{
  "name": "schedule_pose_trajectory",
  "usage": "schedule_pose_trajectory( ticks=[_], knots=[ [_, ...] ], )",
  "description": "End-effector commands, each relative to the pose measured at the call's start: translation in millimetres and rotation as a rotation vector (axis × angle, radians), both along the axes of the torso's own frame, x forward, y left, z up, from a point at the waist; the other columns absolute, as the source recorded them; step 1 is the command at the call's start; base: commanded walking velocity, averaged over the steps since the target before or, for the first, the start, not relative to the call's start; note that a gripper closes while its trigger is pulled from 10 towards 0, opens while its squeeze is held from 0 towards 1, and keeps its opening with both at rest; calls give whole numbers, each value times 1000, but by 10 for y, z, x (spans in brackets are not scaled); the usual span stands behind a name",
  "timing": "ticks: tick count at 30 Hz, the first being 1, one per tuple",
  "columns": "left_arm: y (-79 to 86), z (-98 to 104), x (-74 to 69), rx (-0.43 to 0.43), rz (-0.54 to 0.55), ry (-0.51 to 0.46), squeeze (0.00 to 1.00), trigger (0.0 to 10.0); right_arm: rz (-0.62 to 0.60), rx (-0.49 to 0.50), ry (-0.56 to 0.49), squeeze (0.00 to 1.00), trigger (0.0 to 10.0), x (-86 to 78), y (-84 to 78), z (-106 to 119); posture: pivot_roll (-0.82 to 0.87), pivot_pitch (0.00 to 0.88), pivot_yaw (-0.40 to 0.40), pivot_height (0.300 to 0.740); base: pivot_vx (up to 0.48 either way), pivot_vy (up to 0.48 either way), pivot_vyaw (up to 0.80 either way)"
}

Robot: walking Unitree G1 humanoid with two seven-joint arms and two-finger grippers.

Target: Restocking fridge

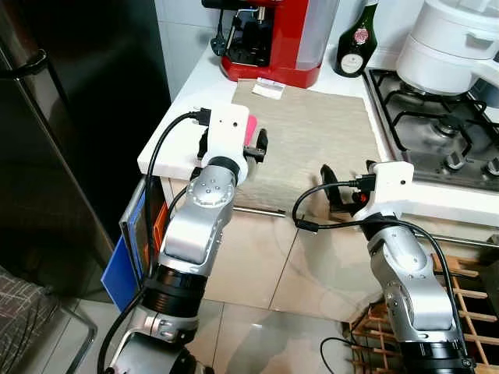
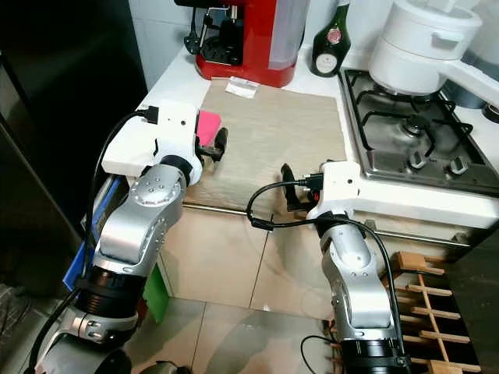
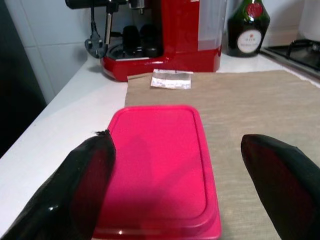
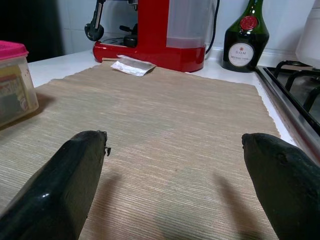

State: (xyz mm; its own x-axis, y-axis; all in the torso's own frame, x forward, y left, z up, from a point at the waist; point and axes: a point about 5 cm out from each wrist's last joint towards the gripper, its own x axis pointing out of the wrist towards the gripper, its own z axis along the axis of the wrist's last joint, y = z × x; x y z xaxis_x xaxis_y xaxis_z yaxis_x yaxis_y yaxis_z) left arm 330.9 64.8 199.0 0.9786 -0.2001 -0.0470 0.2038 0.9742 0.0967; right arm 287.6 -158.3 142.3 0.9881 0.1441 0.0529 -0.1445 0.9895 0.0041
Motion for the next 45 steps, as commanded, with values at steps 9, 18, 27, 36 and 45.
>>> schedule_pose_trajectory(
  ticks=[9, 18, 27, 36, 45],
  knots=[
    [62, -267, -5, -80, 34, 187, 0, 10000, 3, -8, -12, 0, 10000, 7, -30, 30, -96, 0, -31, 740, 0, 0, 0],
    [-15, -89, 5, -60, -25, 71, 0, 10000, 0, -14, -11, 0, 10000, 7, -42, 28, -99, 0, -31, 740, 0, 0, 0],
    [-36, -132, 3, -82, -32, 93, 0, 3608, -1, -14, 0, 0, 10000, 4, -36, 2, -100, 0, -31, 740, 0, 0, 0],
    [-38, 86, 22, -76, -53, -36, 0, 0, -3, -12, 9, 0, 10000, 3, -34, -17, -99, 0, -33, 740, 0, 0, 0],
    [-72, 486, 38, -65, -111, -243, 0, 0, -5, -11, 19, 0, 10000, 13, -42, -32, -97, 0, -39, 740, 0, 0, 0]
  ],
)
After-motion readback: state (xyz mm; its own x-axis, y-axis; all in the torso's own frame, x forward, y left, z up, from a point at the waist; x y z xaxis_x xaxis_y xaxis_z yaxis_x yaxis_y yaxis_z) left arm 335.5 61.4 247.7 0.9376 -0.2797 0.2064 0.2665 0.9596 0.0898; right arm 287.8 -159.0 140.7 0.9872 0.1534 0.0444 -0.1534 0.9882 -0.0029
